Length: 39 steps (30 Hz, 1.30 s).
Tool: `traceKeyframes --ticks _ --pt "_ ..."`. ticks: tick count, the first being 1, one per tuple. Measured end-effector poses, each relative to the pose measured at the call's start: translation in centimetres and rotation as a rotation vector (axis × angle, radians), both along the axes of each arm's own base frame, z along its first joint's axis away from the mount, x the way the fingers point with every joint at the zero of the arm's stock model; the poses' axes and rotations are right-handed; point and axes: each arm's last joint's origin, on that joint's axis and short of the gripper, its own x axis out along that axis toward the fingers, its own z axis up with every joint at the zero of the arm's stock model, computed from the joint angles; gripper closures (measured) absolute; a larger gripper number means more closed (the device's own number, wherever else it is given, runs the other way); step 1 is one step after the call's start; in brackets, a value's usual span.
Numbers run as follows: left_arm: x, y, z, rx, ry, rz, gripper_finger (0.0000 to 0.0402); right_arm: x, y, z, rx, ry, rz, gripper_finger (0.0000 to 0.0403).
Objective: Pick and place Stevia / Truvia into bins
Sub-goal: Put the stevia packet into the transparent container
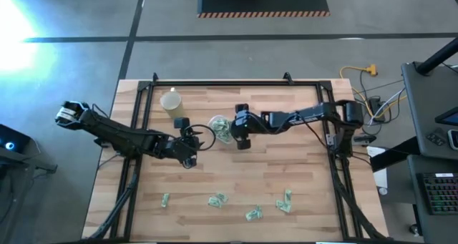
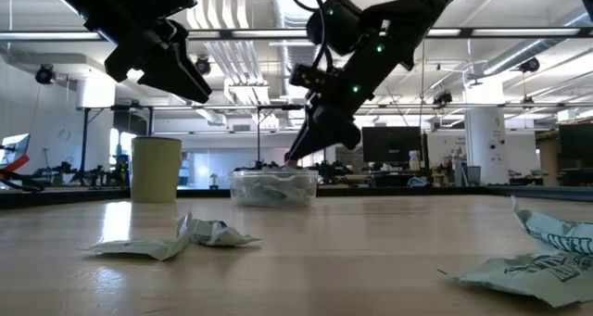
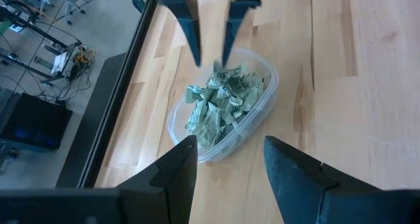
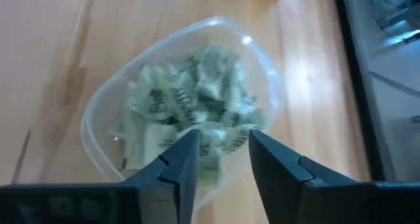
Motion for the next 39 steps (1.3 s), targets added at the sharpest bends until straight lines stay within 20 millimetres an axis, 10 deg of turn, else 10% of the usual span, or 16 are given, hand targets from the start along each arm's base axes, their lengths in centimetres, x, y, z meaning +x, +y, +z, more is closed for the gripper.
traceKeyframes --ticks 15,32,39 --pt "-0.1 -0.1 -0.2 -0.026 0.009 -0.016 0.0242 -6.4 5.2 6.9 0.142 0.068 -0.016 0.0307" --pt "-0.7 -2.2 -1.3 -0.464 0.111 -0.262 0.0242 -14.1 8.7 4.2 0.446 0.166 -0.072 0.0335" --pt "-3.2 -3.9 -2.2 -0.612 0.303 -0.098 0.0242 -14.6 8.8 3.7 0.507 0.159 -0.152 0.0336"
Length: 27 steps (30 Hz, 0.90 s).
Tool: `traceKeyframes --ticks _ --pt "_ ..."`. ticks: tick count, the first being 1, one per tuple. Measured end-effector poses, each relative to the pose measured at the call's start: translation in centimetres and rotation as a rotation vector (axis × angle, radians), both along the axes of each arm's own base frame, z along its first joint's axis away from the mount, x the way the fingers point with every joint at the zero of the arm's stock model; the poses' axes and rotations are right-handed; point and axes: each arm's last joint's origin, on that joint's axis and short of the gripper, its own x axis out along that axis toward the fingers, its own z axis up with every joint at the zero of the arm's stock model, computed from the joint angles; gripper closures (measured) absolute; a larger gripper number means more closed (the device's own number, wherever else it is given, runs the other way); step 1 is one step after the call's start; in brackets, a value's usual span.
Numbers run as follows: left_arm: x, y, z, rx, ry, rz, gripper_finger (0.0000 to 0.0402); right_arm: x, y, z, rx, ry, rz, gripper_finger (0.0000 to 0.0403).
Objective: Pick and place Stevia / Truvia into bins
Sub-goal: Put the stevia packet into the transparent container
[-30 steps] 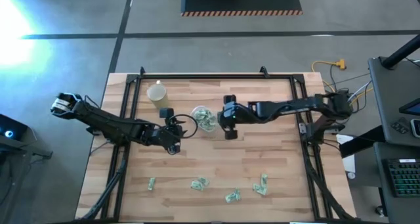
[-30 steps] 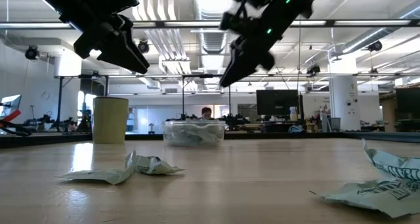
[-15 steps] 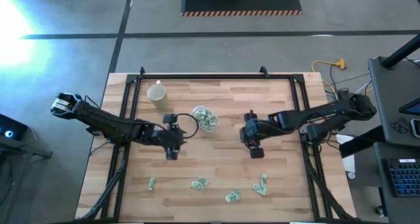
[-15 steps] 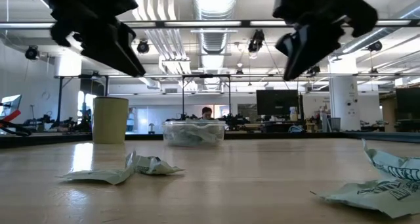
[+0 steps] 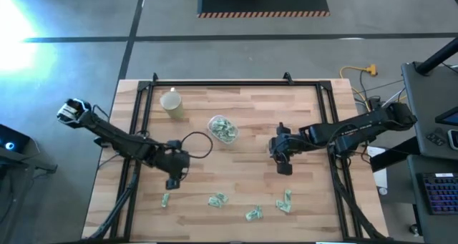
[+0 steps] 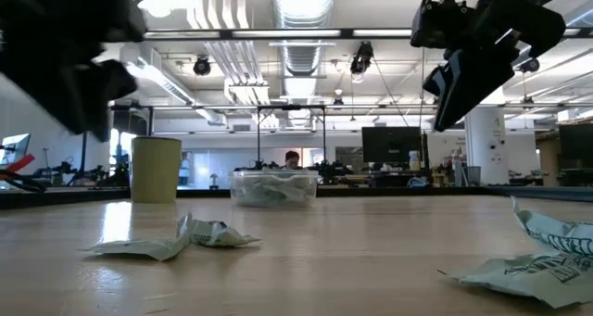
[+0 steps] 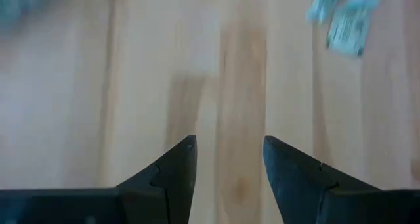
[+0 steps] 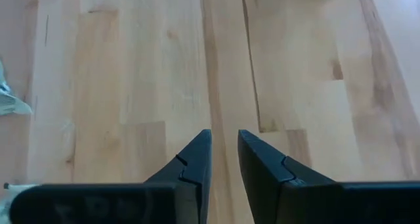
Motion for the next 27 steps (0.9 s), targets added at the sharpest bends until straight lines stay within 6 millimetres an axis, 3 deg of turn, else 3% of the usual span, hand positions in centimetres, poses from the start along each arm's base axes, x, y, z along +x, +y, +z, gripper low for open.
traceKeyframes --ticks 7,14,20,27 --pt "-2.7 -2.7 -0.5 -0.098 0.137 0.145 0.0242 0.1 0.4 0.0 0.014 -0.011 -0.004 0.034" --pt "-4.1 -5.9 -1.3 -0.168 0.2 0.228 0.0242 0.2 0.4 0.1 0.012 -0.023 0.002 0.0339" --pt "-4.2 -7.9 -2.7 -0.201 0.304 0.326 0.0242 0.2 0.4 0.1 -0.007 -0.024 0.033 0.0339" --pt "-2.7 -10.0 -3.2 -0.197 0.368 0.341 0.0242 0.2 0.4 0.1 -0.03 -0.025 0.068 0.0342"
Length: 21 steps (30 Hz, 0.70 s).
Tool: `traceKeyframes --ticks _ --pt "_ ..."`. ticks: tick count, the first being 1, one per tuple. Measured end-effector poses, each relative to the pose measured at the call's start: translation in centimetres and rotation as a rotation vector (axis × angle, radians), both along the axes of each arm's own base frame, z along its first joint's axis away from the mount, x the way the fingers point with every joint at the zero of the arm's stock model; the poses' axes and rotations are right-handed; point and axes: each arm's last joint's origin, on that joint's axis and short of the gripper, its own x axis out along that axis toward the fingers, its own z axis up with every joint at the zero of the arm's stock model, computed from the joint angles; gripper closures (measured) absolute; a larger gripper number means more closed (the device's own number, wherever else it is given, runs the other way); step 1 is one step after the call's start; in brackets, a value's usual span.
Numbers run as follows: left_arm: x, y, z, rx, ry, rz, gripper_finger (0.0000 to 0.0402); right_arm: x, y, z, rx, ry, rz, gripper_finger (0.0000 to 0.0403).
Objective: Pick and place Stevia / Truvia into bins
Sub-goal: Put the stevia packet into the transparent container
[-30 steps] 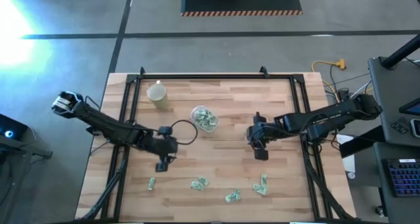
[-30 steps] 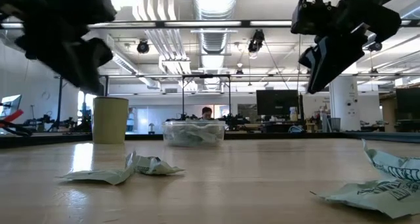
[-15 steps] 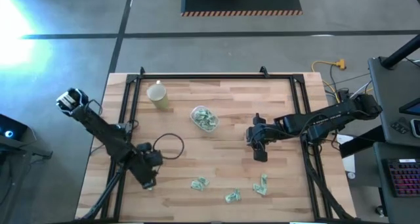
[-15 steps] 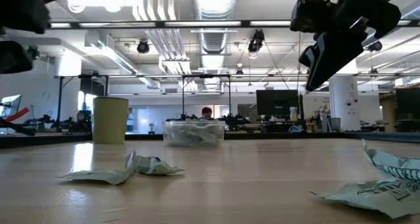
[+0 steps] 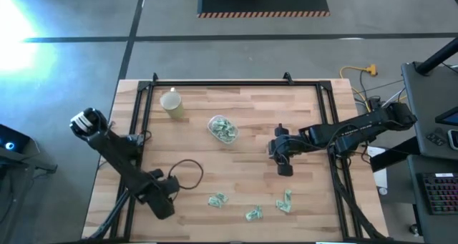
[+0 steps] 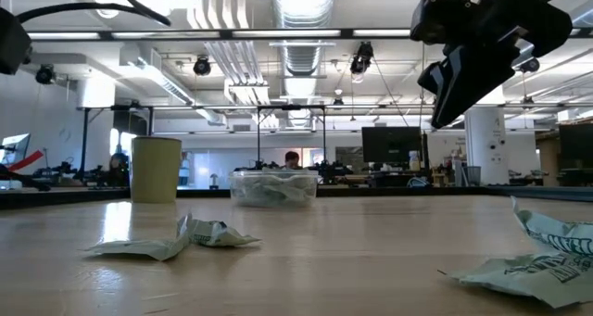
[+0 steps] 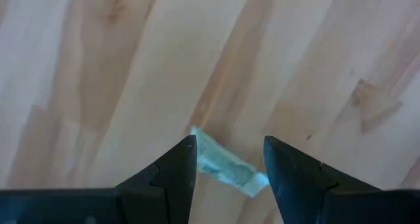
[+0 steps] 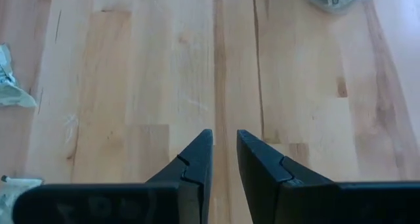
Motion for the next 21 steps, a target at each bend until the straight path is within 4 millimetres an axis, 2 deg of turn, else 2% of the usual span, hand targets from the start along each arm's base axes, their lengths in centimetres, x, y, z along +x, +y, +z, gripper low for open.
traceKeyframes --ticks 7,14,21 --pt "0.9 -1.0 -0.6 0.05 0.062 0.01 0.0242 0.0 0.0 0.1 -0.029 -0.005 0.046 0.0344" --pt "0.6 -0.9 -0.9 0.086 0.161 0.121 0.0242 0.1 0.0 0.3 -0.044 -0.013 0.069 0.0344" --pt "0.5 -0.8 -1.0 0.094 0.171 0.133 0.0242 0.2 0.0 0.5 -0.043 -0.02 0.069 0.0344"
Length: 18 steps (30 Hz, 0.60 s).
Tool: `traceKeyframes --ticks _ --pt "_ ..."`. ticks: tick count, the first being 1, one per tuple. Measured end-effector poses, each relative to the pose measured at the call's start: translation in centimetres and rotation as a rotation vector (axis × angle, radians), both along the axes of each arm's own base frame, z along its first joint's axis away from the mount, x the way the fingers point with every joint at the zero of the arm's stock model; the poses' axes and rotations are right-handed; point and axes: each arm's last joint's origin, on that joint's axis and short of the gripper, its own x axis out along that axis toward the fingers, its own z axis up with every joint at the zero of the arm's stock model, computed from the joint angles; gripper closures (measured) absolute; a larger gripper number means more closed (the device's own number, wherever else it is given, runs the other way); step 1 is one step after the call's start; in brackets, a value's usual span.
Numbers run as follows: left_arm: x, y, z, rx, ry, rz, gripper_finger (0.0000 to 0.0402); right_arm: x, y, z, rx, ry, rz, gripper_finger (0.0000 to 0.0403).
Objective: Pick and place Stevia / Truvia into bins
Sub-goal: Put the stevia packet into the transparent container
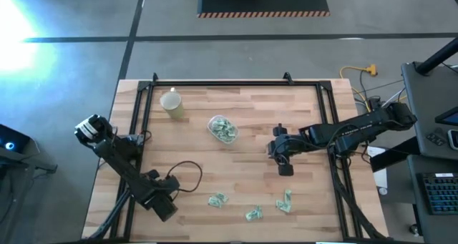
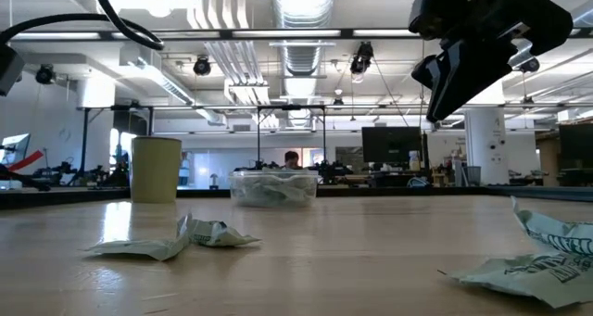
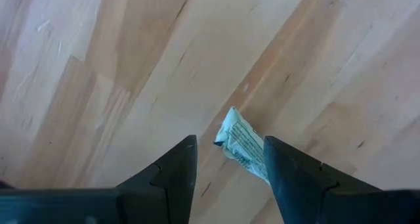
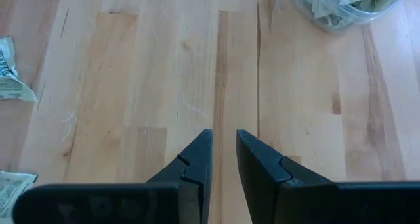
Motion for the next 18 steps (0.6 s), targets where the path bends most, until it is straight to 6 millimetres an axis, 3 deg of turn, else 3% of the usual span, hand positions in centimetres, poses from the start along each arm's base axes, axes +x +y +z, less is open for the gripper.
traceKeyframes --ticks 18 --pt "0.29 -0.35 -0.81 -0.006 -0.006 -0.009 0.0242 0.0 0.0 0.0 0.0 0.0 0.0 0.0344"
